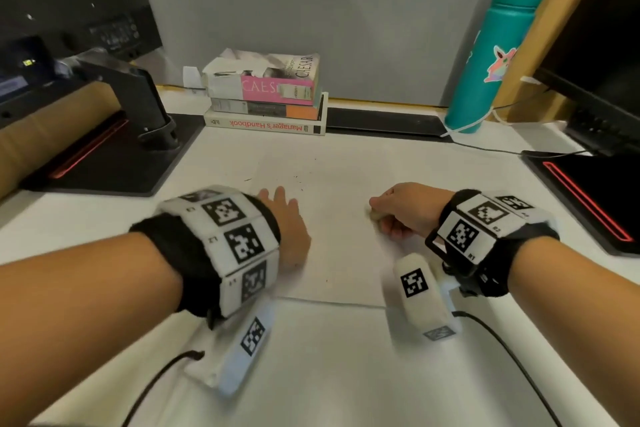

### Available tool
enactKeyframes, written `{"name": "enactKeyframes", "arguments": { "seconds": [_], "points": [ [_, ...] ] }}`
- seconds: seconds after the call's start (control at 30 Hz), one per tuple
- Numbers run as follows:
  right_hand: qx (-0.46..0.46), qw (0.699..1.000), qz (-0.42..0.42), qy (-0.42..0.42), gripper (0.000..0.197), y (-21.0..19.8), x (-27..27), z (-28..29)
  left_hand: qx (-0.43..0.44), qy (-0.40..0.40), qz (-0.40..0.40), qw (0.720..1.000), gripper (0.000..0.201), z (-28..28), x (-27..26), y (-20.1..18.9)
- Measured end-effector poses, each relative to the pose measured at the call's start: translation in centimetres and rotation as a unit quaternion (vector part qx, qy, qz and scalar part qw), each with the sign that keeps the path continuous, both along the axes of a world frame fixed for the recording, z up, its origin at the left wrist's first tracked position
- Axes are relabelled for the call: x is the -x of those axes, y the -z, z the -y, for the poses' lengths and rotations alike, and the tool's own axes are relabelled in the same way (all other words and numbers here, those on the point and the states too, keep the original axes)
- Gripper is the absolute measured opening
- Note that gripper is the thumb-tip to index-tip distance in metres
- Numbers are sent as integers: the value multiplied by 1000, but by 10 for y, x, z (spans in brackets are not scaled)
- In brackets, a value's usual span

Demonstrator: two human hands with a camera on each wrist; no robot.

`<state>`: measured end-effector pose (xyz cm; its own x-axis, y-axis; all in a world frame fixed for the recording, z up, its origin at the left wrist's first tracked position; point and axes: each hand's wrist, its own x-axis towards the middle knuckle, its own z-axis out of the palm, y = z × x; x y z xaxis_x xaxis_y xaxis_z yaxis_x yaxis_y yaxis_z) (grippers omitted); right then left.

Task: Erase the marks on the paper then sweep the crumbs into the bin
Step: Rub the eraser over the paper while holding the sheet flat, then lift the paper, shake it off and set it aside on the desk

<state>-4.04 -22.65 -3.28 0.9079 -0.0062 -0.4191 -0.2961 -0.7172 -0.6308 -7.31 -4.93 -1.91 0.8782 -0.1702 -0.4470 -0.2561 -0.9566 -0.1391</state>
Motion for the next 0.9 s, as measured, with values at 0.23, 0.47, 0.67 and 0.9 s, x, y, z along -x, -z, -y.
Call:
{"name": "enactKeyframes", "arguments": {
  "seconds": [0.23, 0.47, 0.67, 0.9],
  "points": [
    [55, 991, 87, 88, 25, -21, 11, 27, -26, 36, -69, 997, 80, -15, 0, -4],
    [225, 957, 38, 180, 50, -28, 10, 65, -11, 28, -54, 998, 81, -12, -1, -4],
    [272, 947, -1, 172, 55, -27, 20, 67, -3, 21, -50, 999, 81, -12, -3, -2],
    [39, 975, 17, 217, 35, -30, 25, 28, 8, 28, -46, 999, 79, -13, -5, -2]
  ]
}}
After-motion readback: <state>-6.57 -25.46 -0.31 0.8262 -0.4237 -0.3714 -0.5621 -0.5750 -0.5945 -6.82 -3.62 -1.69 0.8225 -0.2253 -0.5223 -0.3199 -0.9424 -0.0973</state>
